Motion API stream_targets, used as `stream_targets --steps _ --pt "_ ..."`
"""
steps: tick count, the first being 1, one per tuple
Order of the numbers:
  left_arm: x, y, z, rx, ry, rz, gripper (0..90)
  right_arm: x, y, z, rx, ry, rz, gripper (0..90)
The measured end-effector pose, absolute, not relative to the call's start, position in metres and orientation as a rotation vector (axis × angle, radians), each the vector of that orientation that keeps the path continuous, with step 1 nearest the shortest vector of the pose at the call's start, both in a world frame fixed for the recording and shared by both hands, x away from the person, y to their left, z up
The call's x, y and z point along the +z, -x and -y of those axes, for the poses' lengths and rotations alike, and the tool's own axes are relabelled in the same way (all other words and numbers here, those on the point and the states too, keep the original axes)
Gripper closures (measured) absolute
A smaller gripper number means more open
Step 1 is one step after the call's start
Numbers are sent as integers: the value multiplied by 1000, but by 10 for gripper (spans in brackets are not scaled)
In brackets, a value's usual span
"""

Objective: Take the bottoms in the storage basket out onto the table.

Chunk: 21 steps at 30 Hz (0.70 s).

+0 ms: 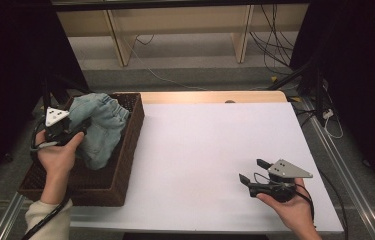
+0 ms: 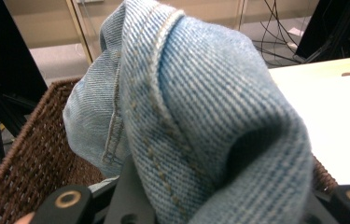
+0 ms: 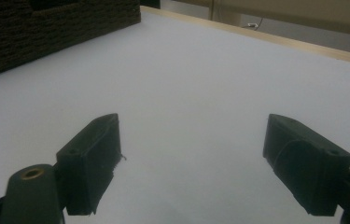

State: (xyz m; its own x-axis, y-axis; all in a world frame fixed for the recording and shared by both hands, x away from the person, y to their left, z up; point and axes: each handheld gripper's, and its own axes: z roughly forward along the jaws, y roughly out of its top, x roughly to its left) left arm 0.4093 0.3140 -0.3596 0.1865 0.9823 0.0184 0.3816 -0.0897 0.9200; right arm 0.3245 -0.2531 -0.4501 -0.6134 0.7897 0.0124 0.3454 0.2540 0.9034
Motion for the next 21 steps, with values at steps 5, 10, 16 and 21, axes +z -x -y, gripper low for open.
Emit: stream_targets --steps 5,10,16,21 --pt "-355 -407 -313 909 -1600 -1310 728 -450 -325 253 1327 -1033 -2082 200" --pt "-352 -405 -312 916 -1585 -1297 728 -450 -325 254 1324 -1033 -2083 200" --pt "-349 -403 -311 928 -1557 -1282 728 -450 -325 254 1330 -1033 -2081 200" --pt "-346 -401 -310 932 -1539 -1267 728 -451 -325 254 1329 -1033 -2083 200"
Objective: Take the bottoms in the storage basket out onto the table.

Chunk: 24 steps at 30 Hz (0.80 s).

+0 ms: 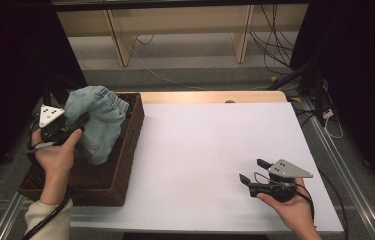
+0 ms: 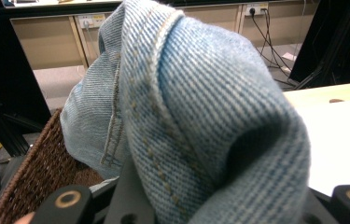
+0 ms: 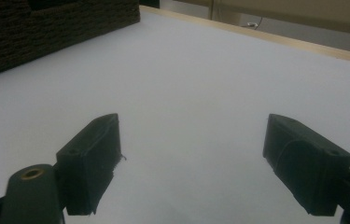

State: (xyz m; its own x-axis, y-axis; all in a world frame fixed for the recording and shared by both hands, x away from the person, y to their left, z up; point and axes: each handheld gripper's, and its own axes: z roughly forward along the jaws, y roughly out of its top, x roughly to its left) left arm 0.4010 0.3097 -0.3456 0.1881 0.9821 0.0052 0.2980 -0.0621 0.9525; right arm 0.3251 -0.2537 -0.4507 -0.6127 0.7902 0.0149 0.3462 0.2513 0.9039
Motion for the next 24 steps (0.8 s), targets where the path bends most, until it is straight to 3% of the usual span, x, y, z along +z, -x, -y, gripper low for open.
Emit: stream_targets --steps 24 --pt "-335 -396 -307 937 -1490 -1236 727 -451 -325 254 1321 -1039 -2084 200"
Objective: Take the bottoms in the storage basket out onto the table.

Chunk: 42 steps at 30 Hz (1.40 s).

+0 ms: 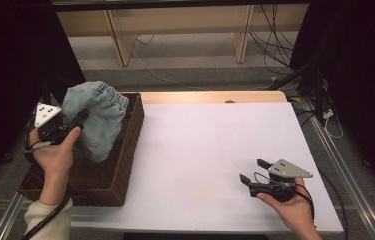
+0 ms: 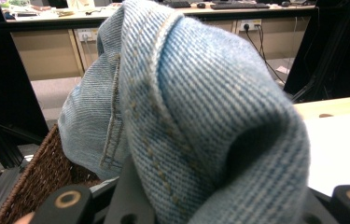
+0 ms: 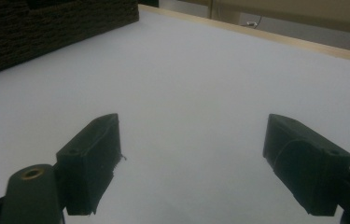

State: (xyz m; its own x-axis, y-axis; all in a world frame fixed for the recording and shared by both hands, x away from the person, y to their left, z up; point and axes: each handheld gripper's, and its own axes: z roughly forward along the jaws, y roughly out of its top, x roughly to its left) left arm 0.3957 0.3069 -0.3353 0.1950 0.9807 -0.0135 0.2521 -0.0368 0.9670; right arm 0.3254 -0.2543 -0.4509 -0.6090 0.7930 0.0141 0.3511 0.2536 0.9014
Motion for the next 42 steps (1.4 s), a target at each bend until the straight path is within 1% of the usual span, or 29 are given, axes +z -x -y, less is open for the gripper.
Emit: stream_targets --steps 16,42 --pt "-330 -392 -305 950 -1459 -1218 727 -451 -325 254 1322 -1039 -2083 200" --pt "-322 -388 -294 934 -1472 -1176 723 -451 -325 255 1320 -1036 -2086 200"
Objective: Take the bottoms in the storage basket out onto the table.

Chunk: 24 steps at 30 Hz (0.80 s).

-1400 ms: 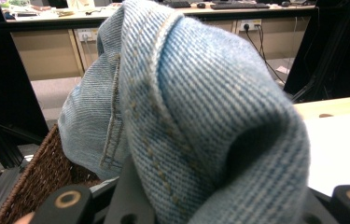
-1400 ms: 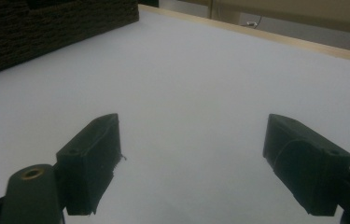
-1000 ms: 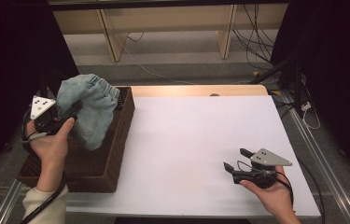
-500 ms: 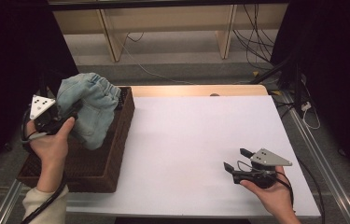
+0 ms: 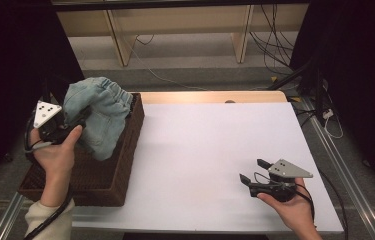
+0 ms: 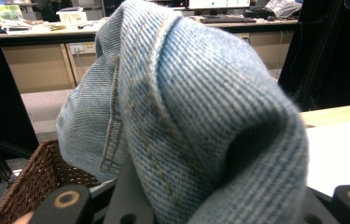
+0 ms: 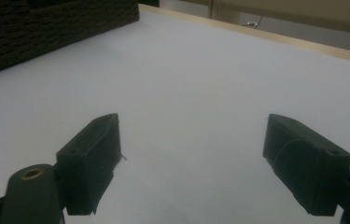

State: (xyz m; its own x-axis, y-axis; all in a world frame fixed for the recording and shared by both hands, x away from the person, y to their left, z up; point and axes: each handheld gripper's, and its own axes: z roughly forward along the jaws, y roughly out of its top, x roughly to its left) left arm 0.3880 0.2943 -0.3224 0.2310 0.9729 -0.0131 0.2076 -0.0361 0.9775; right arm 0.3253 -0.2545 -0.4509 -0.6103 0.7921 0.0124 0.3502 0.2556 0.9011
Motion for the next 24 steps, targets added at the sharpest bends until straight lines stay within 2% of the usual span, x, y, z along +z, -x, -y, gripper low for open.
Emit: stream_targets --steps 24 --pt "-318 -385 -285 923 -1484 -1145 722 -451 -325 254 1319 -1032 -2089 200"
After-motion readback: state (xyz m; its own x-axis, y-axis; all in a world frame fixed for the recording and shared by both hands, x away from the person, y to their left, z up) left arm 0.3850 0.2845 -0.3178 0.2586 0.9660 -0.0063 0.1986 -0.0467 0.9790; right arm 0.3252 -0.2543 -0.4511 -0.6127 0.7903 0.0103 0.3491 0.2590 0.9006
